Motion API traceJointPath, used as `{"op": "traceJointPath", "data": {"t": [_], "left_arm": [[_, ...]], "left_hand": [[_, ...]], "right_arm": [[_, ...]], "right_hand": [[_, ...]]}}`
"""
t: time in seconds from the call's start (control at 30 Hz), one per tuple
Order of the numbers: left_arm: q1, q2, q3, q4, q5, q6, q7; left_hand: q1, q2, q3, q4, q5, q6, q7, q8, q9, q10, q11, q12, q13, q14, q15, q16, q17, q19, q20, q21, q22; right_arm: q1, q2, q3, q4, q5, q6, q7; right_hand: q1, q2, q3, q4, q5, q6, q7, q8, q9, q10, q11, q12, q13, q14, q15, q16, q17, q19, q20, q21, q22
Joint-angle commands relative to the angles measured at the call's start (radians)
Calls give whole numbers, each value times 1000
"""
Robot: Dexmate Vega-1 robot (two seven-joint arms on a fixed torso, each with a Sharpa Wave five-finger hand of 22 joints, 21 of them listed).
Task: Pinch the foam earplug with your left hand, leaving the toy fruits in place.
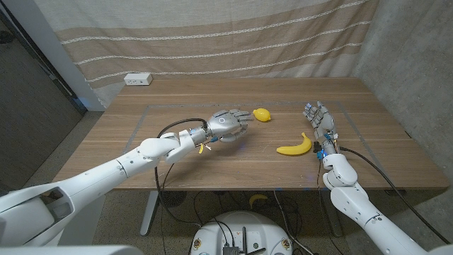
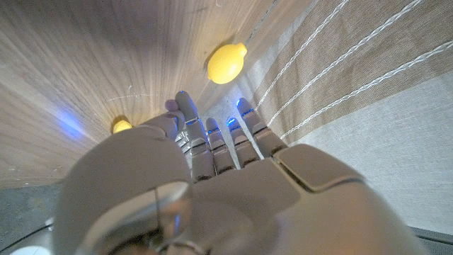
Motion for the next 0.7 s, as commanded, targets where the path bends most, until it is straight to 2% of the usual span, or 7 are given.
{"op": "traceJointPath", "data": {"t": [0.03,0.27,0.7], "left_arm": [[35,-43,-54,0,-191,6,-12],[44,-64,-80,12,-297,-38,-22],[72,-78,-133,8,-437,-76,-71]], "left_hand": [[2,6,14,0,12,-2,7,20,21,8,-4,9,6,9,-50,6,1,2,5,8,3],[6,6,25,-6,16,-9,16,43,45,16,-12,12,9,17,-53,7,0,3,5,13,2],[9,5,35,-10,19,-14,15,55,49,19,-13,13,12,20,-53,7,-1,3,5,18,0]], "right_arm": [[6,0,-1,3,0,0,2],[11,2,-2,6,-4,1,1],[24,5,-9,12,-12,-1,0]], "right_hand": [[-4,-9,-1,-2,-1,6,-2,-1,6,5,1,2,5,5,2,-3,0,7,2,-2,5],[-5,-9,-1,-2,-1,7,-1,-1,6,5,0,2,6,5,2,-3,0,8,3,-5,5],[-6,-9,-1,-3,-1,6,-1,-2,6,6,1,1,6,6,2,-4,-1,10,3,-10,5]]}}
